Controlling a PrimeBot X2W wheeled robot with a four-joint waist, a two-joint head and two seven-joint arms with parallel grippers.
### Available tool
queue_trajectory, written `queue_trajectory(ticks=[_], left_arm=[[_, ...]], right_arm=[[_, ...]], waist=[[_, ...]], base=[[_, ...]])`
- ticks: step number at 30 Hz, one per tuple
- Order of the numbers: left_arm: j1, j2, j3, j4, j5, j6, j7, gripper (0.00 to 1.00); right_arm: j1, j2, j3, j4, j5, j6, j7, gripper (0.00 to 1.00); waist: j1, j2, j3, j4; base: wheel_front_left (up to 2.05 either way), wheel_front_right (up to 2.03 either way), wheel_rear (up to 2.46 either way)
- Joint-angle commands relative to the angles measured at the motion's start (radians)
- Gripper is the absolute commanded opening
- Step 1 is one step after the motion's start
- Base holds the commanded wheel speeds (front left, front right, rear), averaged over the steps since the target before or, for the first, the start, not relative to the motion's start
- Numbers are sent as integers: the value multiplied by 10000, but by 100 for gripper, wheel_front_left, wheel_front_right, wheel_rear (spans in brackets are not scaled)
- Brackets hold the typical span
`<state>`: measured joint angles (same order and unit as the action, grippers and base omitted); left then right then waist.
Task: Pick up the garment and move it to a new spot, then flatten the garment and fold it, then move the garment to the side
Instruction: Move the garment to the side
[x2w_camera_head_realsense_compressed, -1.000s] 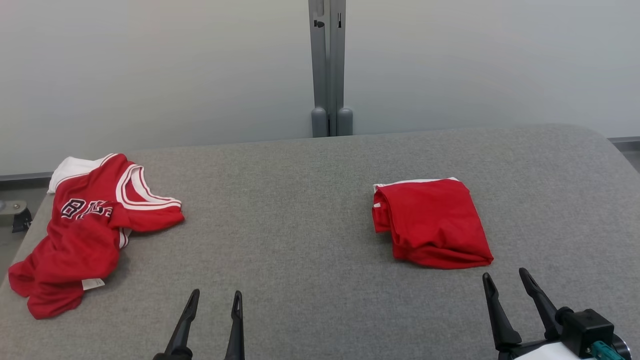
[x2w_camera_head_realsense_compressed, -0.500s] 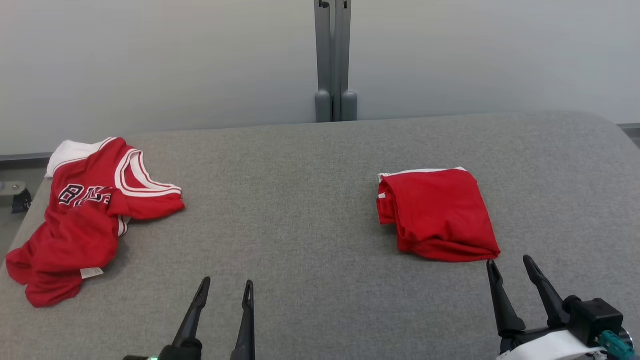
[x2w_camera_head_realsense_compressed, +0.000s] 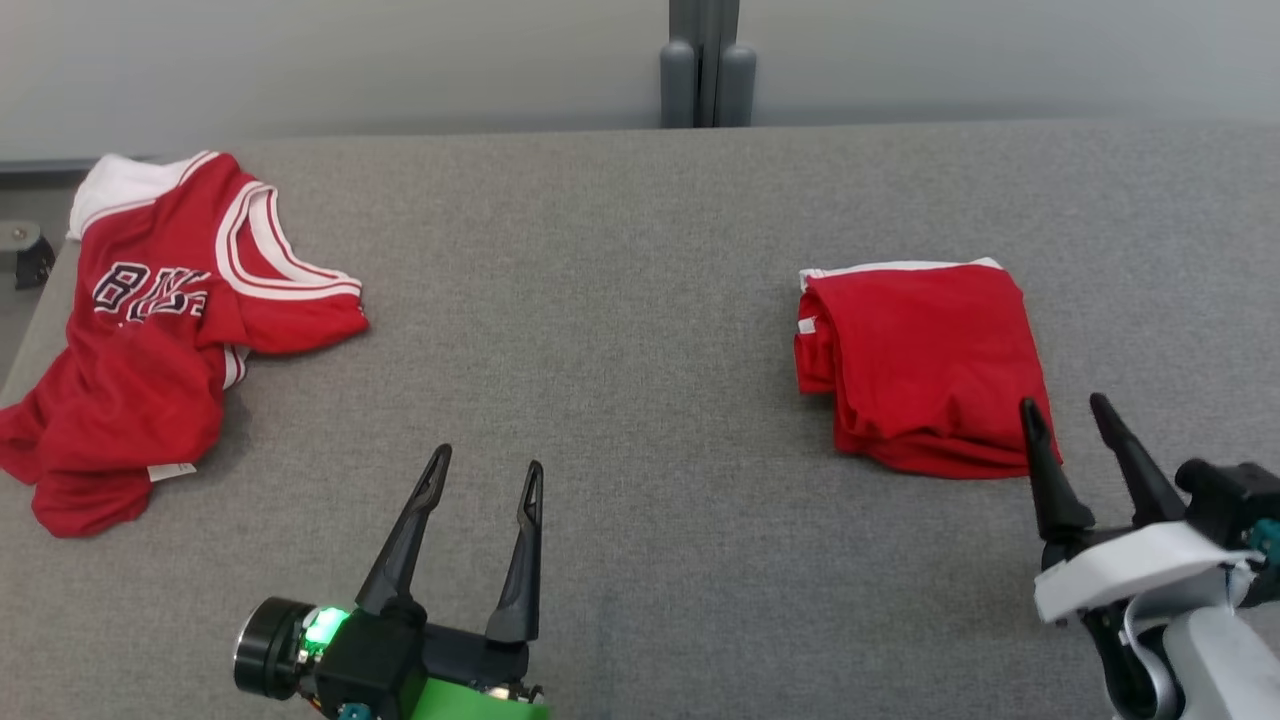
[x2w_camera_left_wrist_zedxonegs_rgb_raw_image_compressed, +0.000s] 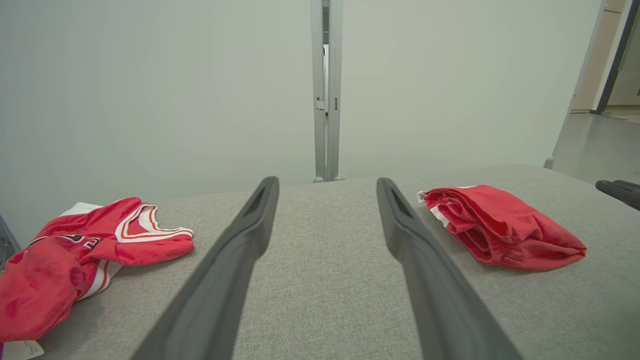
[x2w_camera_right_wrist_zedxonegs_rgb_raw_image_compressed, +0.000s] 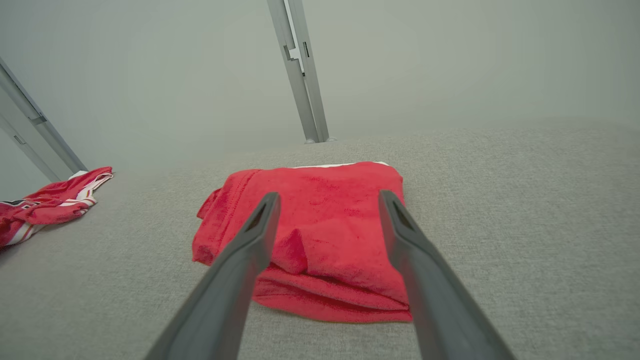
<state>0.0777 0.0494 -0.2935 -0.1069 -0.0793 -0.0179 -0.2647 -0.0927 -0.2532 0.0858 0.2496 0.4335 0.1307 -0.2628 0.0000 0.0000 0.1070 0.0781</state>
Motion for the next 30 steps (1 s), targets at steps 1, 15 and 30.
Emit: queue_trajectory(ticks=[1, 15, 30], left_arm=[[-264, 21, -26, -37, 100, -72, 9, 100], [-1051, 22, -244, -226, -447, -152, 9, 100], [-1497, 22, -126, -240, -438, -513, 9, 100]], right_arm=[[-407, -221, 116, 206, 223, 0, 39, 100], [-3110, -2040, 899, 2587, 2146, 0, 2396, 100], [-4145, -3982, 2430, 3197, 2443, -12, 1517, 0]], waist=[[0, 0, 862, 333], [0, 0, 2203, 578], [0, 0, 3439, -307]], base=[[0, 0, 0], [0, 0, 0], [0, 0, 0]])
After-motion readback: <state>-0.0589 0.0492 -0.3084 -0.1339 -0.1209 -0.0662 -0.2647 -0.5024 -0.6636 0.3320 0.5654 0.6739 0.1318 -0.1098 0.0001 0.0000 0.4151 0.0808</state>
